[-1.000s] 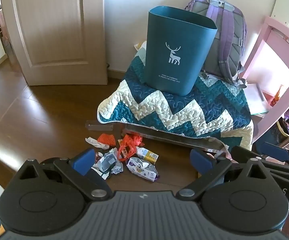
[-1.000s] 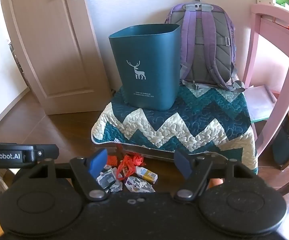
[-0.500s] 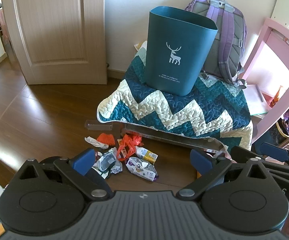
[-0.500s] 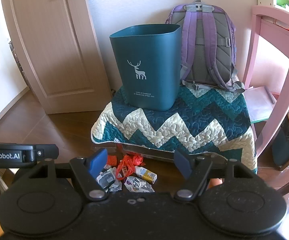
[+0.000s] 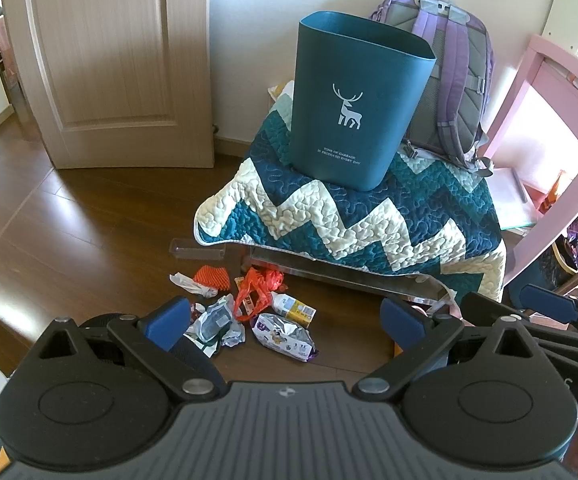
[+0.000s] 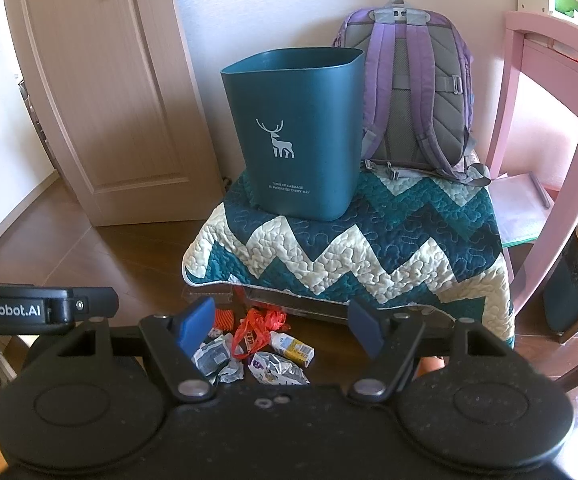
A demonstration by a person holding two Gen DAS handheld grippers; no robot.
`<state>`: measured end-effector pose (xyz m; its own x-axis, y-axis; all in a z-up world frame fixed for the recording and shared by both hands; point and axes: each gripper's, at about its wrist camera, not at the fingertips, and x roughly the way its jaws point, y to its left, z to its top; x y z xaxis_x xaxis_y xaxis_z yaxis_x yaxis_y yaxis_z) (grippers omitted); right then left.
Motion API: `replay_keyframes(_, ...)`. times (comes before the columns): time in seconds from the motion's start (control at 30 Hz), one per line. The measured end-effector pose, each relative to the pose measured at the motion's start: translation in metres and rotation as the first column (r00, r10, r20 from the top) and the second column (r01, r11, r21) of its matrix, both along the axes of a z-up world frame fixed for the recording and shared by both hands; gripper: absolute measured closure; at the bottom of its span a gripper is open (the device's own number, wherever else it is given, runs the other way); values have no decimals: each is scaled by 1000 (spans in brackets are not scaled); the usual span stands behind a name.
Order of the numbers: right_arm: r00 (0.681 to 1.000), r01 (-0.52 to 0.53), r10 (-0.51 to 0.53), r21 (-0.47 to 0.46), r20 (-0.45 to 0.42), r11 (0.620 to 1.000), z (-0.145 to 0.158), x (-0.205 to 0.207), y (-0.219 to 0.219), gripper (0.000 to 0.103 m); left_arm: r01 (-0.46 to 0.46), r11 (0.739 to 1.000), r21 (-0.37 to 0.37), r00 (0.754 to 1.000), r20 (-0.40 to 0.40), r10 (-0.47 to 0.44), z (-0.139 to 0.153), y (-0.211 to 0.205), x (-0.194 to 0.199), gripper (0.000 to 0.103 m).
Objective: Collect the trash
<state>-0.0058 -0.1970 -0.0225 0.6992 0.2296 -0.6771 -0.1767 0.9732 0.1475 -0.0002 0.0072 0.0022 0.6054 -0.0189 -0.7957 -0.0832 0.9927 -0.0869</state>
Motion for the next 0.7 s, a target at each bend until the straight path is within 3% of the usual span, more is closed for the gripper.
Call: replay_keyframes(0.7,1000,-10,10,-7,2,1000,0,0,4,30,-6,1000,-2,1000,2,6,-2,2,0,1)
